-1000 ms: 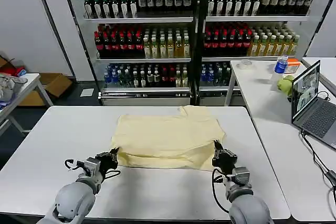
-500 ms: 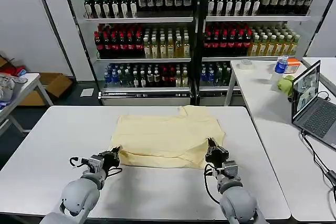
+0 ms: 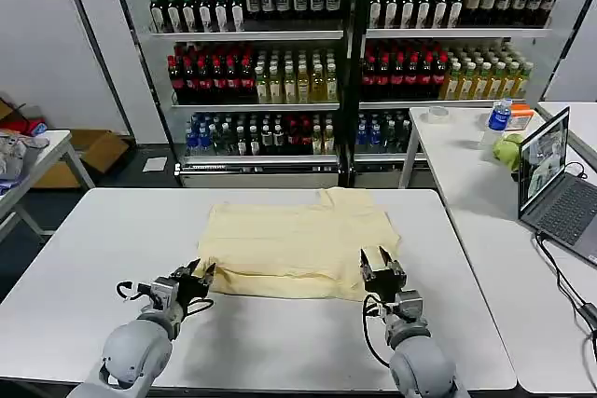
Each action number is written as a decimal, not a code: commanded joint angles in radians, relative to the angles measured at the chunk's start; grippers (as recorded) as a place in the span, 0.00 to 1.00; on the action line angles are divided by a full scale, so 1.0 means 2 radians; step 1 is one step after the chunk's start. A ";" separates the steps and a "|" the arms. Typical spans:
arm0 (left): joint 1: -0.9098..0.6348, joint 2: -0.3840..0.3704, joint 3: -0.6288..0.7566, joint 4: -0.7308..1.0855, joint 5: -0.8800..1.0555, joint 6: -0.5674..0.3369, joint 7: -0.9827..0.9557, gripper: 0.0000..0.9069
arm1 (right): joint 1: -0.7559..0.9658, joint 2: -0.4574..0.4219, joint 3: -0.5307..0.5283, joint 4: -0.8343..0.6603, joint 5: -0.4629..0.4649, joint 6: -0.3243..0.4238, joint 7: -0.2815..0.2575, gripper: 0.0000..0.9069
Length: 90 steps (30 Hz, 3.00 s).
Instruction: Fold and organize the clothes.
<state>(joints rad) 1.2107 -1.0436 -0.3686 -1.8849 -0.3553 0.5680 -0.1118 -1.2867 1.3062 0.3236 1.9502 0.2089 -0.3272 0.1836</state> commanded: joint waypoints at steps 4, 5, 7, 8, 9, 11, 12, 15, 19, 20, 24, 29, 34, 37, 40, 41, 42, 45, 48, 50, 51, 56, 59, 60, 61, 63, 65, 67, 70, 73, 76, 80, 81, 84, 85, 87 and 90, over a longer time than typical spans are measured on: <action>0.044 0.005 -0.022 -0.023 -0.008 0.001 -0.002 1.00 | -0.088 -0.001 0.070 0.057 0.060 -0.036 0.018 1.00; 0.044 0.007 -0.023 -0.021 -0.011 0.001 -0.002 1.00 | -0.089 -0.001 0.074 0.055 0.070 -0.049 0.022 1.00; 0.042 0.008 -0.024 -0.018 -0.019 0.002 -0.003 1.00 | -0.090 -0.001 0.078 0.049 0.080 -0.064 0.027 1.00; 0.039 0.009 -0.024 -0.015 -0.024 0.003 -0.005 1.00 | -0.089 -0.001 0.078 0.047 0.081 -0.067 0.028 1.00; 0.038 0.009 -0.025 -0.011 -0.025 0.004 -0.005 1.00 | -0.087 0.000 0.077 0.044 0.084 -0.074 0.031 1.00; 0.032 0.010 -0.024 -0.003 -0.031 0.004 -0.006 1.00 | -0.082 0.002 0.075 0.039 0.089 -0.087 0.035 1.00; 0.030 0.010 -0.023 0.001 -0.031 0.004 -0.006 1.00 | -0.079 0.002 0.074 0.036 0.089 -0.091 0.036 1.00; 0.022 0.011 -0.020 0.013 -0.032 0.004 -0.006 1.00 | -0.073 0.003 0.070 0.029 0.089 -0.098 0.037 1.00; 0.011 0.011 -0.018 0.027 -0.032 0.003 -0.005 0.01 | -0.068 0.003 0.061 0.021 0.090 -0.100 0.036 0.78; 0.011 0.011 -0.017 0.030 -0.033 0.002 -0.005 0.01 | -0.067 0.004 0.060 0.020 0.091 -0.100 0.036 0.56; 0.012 0.011 -0.016 0.038 -0.032 -0.001 -0.003 0.01 | -0.065 0.003 0.058 0.017 0.093 -0.098 0.035 0.06; 0.012 0.009 -0.014 0.045 -0.032 0.004 -0.003 0.01 | -0.067 0.001 0.056 0.018 0.096 -0.095 0.034 0.00; 0.015 0.009 -0.015 0.045 -0.032 0.005 -0.003 0.01 | -0.067 -0.002 0.054 0.021 0.095 -0.092 0.031 0.00; 0.018 0.009 -0.016 0.042 -0.033 0.004 -0.003 0.01 | -0.069 -0.003 0.053 0.024 0.094 -0.090 0.030 0.00; 0.024 0.009 -0.018 0.034 -0.034 0.004 -0.002 0.01 | -0.072 -0.005 0.053 0.030 0.093 -0.089 0.028 0.00; 0.027 0.009 -0.019 0.033 -0.034 0.004 -0.002 0.01 | -0.075 -0.005 0.053 0.035 0.093 -0.089 0.028 0.00; 0.030 0.009 -0.020 0.027 -0.035 0.004 -0.002 0.01 | -0.078 -0.006 0.054 0.039 0.091 -0.089 0.027 0.00; 0.041 0.009 -0.024 0.013 -0.035 0.004 -0.002 0.01 | -0.090 -0.010 0.055 0.055 0.089 -0.089 0.025 0.00; 0.057 0.010 -0.029 -0.004 -0.034 0.004 -0.003 0.01 | -0.110 -0.017 0.060 0.076 0.088 -0.090 0.024 0.00; 0.071 0.011 -0.034 -0.016 -0.033 0.004 -0.003 0.01 | -0.130 -0.024 0.067 0.095 0.088 -0.090 0.023 0.00; 0.078 0.011 -0.036 -0.026 -0.032 0.004 -0.003 0.01 | -0.137 -0.026 0.072 0.103 0.088 -0.090 0.022 0.00; 0.122 0.014 -0.048 -0.072 -0.028 0.004 -0.006 0.01 | -0.180 -0.037 0.087 0.146 0.081 -0.091 0.020 0.00; 0.150 0.016 -0.052 -0.092 -0.027 0.004 -0.009 0.01 | -0.216 -0.036 0.093 0.168 0.063 -0.089 0.016 0.00; 0.160 0.016 -0.053 -0.102 -0.024 0.004 -0.009 0.01 | -0.232 -0.035 0.095 0.176 0.057 -0.088 0.015 0.00; 0.176 0.015 -0.057 -0.112 -0.022 0.004 -0.010 0.01 | -0.241 -0.034 0.097 0.181 0.054 -0.087 0.014 0.00; 0.192 0.012 -0.063 -0.123 -0.021 0.004 -0.010 0.01 | -0.271 -0.031 0.100 0.197 0.043 -0.085 0.010 0.00; 0.211 0.010 -0.071 -0.135 -0.021 0.004 -0.011 0.01 | -0.292 -0.029 0.102 0.208 0.035 -0.084 0.009 0.00; 0.227 0.010 -0.079 -0.147 -0.020 0.004 -0.012 0.01 | -0.308 -0.032 0.102 0.217 0.028 -0.084 0.008 0.00; 0.244 0.011 -0.088 -0.161 -0.020 0.004 -0.014 0.01 | -0.324 -0.039 0.103 0.227 0.020 -0.086 0.007 0.00; 0.269 0.014 -0.094 -0.174 -0.018 0.004 -0.017 0.01 | -0.336 -0.044 0.104 0.235 0.015 -0.091 0.005 0.00; 0.288 0.016 -0.096 -0.183 -0.012 0.004 -0.025 0.01 | -0.344 -0.045 0.102 0.240 0.006 -0.096 0.002 0.00; 0.311 0.022 -0.100 -0.191 -0.009 0.004 -0.033 0.01 | -0.343 -0.044 0.105 0.239 0.003 -0.103 0.000 0.00; 0.317 0.023 -0.101 -0.194 -0.009 0.004 -0.034 0.01 | -0.342 -0.044 0.106 0.239 0.002 -0.108 0.001 0.00; 0.322 0.024 -0.100 -0.198 -0.008 0.005 -0.036 0.42 | -0.342 -0.043 0.106 0.240 -0.005 -0.109 -0.002 1.00; 0.323 0.024 -0.099 -0.198 -0.008 0.004 -0.037 0.81 | -0.342 -0.043 0.107 0.243 -0.007 -0.106 -0.004 1.00; 0.322 0.023 -0.095 -0.198 -0.002 0.005 -0.042 1.00 | -0.339 -0.043 0.113 0.248 -0.008 -0.096 -0.006 1.00; 0.318 0.023 -0.097 -0.201 0.001 0.005 -0.047 1.00 | -0.323 -0.049 0.129 0.256 0.002 -0.085 -0.006 1.00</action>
<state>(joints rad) 1.7925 -0.9980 -0.5600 -2.2598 -0.3665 0.5784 -0.1915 -1.9263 1.2169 0.5489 2.4261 0.2169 -0.5197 0.1772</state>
